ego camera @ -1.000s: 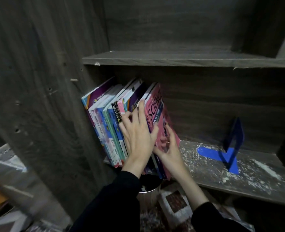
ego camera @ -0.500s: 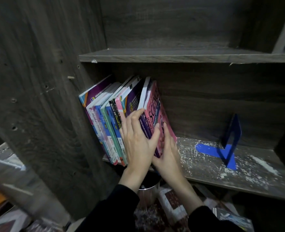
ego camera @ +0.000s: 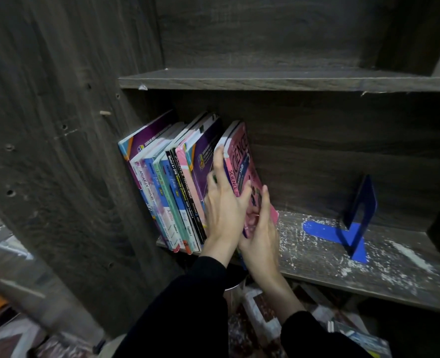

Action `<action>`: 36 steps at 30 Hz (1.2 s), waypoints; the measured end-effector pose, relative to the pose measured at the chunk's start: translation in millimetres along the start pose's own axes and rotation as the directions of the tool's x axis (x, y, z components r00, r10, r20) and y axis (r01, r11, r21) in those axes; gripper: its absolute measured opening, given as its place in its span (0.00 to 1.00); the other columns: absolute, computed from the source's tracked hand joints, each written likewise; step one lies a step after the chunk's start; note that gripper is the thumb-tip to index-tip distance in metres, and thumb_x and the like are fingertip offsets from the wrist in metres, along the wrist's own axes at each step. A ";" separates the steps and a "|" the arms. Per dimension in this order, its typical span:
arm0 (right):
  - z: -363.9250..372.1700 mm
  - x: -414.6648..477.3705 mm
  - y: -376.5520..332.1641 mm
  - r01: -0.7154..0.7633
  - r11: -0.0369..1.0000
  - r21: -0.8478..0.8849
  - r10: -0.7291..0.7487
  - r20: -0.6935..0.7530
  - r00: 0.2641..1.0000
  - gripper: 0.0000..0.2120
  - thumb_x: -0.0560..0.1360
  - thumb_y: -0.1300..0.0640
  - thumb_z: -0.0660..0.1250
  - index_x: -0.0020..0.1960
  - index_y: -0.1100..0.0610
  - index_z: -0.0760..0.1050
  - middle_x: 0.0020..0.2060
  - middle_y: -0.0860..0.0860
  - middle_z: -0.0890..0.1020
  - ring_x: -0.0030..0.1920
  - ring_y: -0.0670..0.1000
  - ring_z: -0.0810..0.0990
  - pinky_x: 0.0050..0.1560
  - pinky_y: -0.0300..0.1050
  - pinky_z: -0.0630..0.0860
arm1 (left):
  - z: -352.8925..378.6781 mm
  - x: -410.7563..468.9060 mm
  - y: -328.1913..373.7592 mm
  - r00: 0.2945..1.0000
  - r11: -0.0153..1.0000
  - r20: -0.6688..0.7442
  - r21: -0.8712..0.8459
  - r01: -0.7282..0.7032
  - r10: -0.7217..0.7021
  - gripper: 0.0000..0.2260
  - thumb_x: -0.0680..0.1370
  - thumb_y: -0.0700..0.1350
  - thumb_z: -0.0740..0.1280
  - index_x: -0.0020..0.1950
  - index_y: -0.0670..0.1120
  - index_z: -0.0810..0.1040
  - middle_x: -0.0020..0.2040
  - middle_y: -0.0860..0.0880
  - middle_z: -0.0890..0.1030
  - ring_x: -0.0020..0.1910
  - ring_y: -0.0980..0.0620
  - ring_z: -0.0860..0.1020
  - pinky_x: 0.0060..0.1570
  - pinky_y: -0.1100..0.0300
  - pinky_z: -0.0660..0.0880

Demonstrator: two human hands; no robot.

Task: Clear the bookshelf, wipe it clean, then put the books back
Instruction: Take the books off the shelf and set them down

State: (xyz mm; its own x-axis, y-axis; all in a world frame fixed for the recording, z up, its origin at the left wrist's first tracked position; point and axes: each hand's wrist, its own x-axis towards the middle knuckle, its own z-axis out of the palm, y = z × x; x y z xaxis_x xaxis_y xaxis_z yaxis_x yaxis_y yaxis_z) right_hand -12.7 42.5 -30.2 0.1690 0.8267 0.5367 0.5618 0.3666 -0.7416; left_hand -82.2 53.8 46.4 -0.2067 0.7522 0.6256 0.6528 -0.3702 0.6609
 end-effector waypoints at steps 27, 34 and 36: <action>-96.8 20.5 -5.8 -0.362 0.773 0.520 0.073 0.495 0.866 0.56 0.60 0.41 0.79 0.66 0.20 0.38 0.70 0.53 0.71 0.58 0.54 0.81 0.60 0.60 0.74 | -147.4 -42.5 33.8 0.999 0.835 0.045 -0.550 0.030 -0.006 0.38 0.60 0.25 0.73 0.60 0.54 0.64 0.50 0.65 0.77 0.49 0.61 0.80 0.46 0.65 0.79; -128.4 -63.3 14.8 -0.300 0.898 0.323 0.104 0.507 0.855 0.30 0.66 0.48 0.74 0.64 0.32 0.71 0.62 0.30 0.73 0.66 0.35 0.70 0.67 0.33 0.65 | -119.4 -86.5 3.0 0.927 0.768 0.278 -0.526 0.367 -0.252 0.41 0.63 0.19 0.68 0.68 0.51 0.62 0.51 0.57 0.78 0.44 0.65 0.80 0.41 0.69 0.77; -130.5 -90.8 41.0 -0.390 0.885 0.255 0.208 0.533 0.820 0.26 0.66 0.49 0.75 0.60 0.30 0.73 0.62 0.32 0.74 0.64 0.33 0.71 0.67 0.30 0.63 | -94.7 -112.5 -14.7 0.868 0.759 0.390 -0.451 0.470 -0.306 0.46 0.65 0.20 0.68 0.71 0.58 0.59 0.56 0.58 0.77 0.47 0.66 0.80 0.47 0.67 0.77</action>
State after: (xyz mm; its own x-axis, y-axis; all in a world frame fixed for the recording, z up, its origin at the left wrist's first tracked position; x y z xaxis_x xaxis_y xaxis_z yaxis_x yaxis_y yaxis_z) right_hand 100.7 -73.2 -56.8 -0.1764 0.9817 0.0717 0.2250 0.1111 -0.9680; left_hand -137.5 -77.0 5.6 -0.0954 0.9792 0.1793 0.0697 -0.1731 0.9824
